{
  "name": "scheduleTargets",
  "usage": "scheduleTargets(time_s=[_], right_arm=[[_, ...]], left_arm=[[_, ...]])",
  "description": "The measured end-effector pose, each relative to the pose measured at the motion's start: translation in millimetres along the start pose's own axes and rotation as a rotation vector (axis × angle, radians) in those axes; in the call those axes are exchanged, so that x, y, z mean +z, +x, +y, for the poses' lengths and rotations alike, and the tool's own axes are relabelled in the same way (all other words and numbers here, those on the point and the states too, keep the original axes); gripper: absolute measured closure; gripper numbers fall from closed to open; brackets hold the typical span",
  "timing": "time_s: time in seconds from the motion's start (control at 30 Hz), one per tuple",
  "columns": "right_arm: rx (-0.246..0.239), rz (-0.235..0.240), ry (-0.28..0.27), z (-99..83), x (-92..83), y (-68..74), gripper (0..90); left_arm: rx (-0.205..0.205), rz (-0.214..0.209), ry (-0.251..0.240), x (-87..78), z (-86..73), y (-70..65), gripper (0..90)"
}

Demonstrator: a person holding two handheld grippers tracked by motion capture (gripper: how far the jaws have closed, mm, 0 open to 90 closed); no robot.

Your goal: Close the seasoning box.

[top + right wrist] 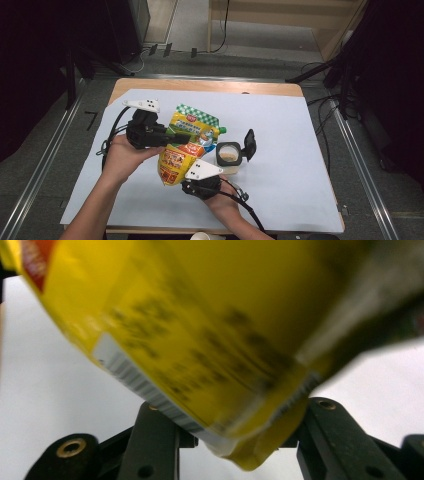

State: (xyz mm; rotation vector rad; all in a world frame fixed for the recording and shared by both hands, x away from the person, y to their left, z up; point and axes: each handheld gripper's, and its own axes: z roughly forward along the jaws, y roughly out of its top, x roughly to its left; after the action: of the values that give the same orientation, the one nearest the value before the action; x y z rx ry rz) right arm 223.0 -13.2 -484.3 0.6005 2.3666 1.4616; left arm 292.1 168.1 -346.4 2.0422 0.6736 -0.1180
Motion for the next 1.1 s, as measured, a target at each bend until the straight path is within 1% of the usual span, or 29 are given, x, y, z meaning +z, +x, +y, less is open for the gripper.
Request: scheduleTargets(time_s=[0.07,0.13,0.27,0.4,0.53,0.63,0.73,0.8,0.9,0.97,1.1], right_arm=[[-0.015,0.012,-0.004,2.3,-1.1,3.9,63.8],[-0.016,0.017,-0.004,4.1,-2.4,6.1,63.1],[0.009,0.033,0.001,5.9,-5.0,5.9,62.9],[0.027,0.049,0.0,6.7,-6.9,5.4,62.6],[0.071,0.091,0.001,8.3,-8.2,5.9,62.4],[0.086,0.11,0.005,9.4,-9.1,5.8,62.1],[0.072,0.096,0.006,9.1,-10.0,6.2,61.8],[0.084,0.104,0.005,9.2,-10.6,5.4,61.8],[0.086,0.115,0.003,9.5,-11.5,5.8,61.3],[0.09,0.125,-0.001,10.2,-12.2,7.3,60.9],[0.099,0.138,-0.001,10.7,-13.6,8.3,60.6]], left_arm=[[0.008,-0.001,0.001,4.5,-0.5,-1.2,83.3],[0.012,0.004,0.001,7.9,-1.0,-2.0,82.5],[0.037,0.015,-0.004,13.2,-2.1,-3.3,81.0],[0.039,0.018,-0.008,18.2,-2.6,-4.1,80.4],[0.037,0.036,0.0,22.3,-3.0,-4.9,79.1],[0.024,0.037,0.004,24.6,-2.8,-4.3,78.0],[0.009,0.037,-0.003,27.5,-2.3,-4.3,77.9],[-0.003,0.043,-0.006,29.9,-1.7,-4.6,77.9],[-0.018,0.053,0.0,33.8,-0.9,-5.5,76.9],[-0.035,0.048,0.005,36.3,-0.3,-5.7,75.0],[-0.042,0.037,0.012,39.8,0.3,-4.6,73.1]])
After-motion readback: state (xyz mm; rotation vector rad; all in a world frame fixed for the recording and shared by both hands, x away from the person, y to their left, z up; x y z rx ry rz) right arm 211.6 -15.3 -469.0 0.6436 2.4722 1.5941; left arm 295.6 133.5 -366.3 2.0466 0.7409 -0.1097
